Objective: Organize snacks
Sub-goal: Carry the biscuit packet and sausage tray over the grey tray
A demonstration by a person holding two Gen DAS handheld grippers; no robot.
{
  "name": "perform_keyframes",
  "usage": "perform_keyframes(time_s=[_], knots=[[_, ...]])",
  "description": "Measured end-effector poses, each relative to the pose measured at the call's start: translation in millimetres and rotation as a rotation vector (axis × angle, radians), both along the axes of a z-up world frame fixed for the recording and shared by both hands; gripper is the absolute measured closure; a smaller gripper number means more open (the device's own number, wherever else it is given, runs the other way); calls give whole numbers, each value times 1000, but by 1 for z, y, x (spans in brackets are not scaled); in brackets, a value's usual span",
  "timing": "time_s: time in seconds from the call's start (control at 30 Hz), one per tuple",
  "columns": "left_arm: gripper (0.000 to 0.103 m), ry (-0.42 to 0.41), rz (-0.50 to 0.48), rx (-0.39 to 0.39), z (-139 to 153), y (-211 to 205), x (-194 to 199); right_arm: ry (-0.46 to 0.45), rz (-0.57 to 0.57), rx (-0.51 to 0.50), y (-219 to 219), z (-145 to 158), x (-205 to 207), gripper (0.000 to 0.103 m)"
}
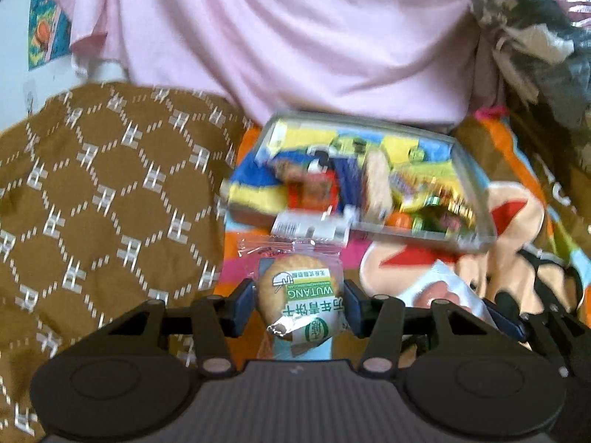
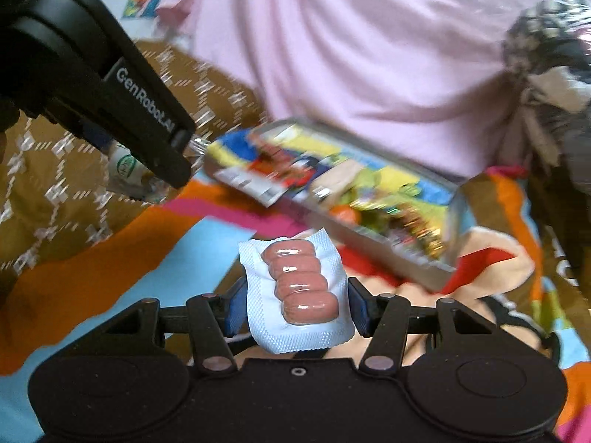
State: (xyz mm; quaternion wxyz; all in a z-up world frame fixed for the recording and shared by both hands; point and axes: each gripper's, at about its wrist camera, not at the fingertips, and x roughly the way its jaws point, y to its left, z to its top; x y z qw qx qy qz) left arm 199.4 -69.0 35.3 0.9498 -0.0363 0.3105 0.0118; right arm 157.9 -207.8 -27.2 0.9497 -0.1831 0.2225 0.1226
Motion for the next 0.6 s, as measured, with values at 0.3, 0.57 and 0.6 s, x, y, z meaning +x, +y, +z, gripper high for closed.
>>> perform_keyframes(time_s=[0.3, 0.57, 0.6], knots=[[48, -80, -54, -2, 30, -30, 59, -151, -129, 130, -49, 44, 50, 46], [48, -126, -117, -37, 31, -66, 142, -224, -204, 239, -85, 46, 123, 46], [48, -127, -129, -36, 29, -70, 151, -224, -208, 245, -86, 44, 132, 46]])
